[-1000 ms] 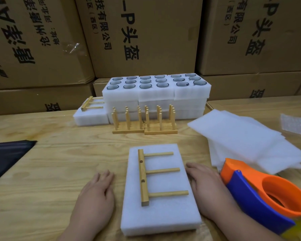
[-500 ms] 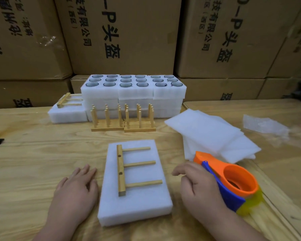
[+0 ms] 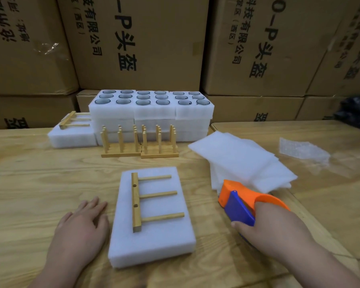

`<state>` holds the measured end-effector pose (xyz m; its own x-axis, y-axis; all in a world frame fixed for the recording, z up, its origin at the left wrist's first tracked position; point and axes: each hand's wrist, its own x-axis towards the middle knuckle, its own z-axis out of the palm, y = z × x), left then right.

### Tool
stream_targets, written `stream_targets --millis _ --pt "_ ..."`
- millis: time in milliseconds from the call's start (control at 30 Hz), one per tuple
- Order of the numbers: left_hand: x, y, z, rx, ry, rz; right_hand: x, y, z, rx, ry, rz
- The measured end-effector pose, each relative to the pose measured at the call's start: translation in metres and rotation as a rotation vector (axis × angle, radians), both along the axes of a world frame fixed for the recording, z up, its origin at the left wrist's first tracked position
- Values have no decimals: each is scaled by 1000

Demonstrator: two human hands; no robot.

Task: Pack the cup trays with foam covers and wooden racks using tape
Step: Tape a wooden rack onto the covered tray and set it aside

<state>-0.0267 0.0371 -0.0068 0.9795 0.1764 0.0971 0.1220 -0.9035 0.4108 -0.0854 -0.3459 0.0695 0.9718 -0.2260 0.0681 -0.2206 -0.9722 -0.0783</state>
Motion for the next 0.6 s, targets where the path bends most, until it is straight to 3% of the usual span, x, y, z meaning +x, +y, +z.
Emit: stream_targets --millis 133,300,367,500,600 --pt "-1 -1 1 -8 -7 3 0 3 -1 -93 22 -34" --pt "-1 0 0 -13 -20 8 -13 12 18 77 -47 -46" --pt "-2 0 0 -10 -32 8 -19 13 29 269 -144 -24" --pt "-2 1 0 -49 -48 -6 -31 21 51 847 -244 164" --pt "-11 -2 16 -366 -111 59 -34 34 60 1265 -245 305"
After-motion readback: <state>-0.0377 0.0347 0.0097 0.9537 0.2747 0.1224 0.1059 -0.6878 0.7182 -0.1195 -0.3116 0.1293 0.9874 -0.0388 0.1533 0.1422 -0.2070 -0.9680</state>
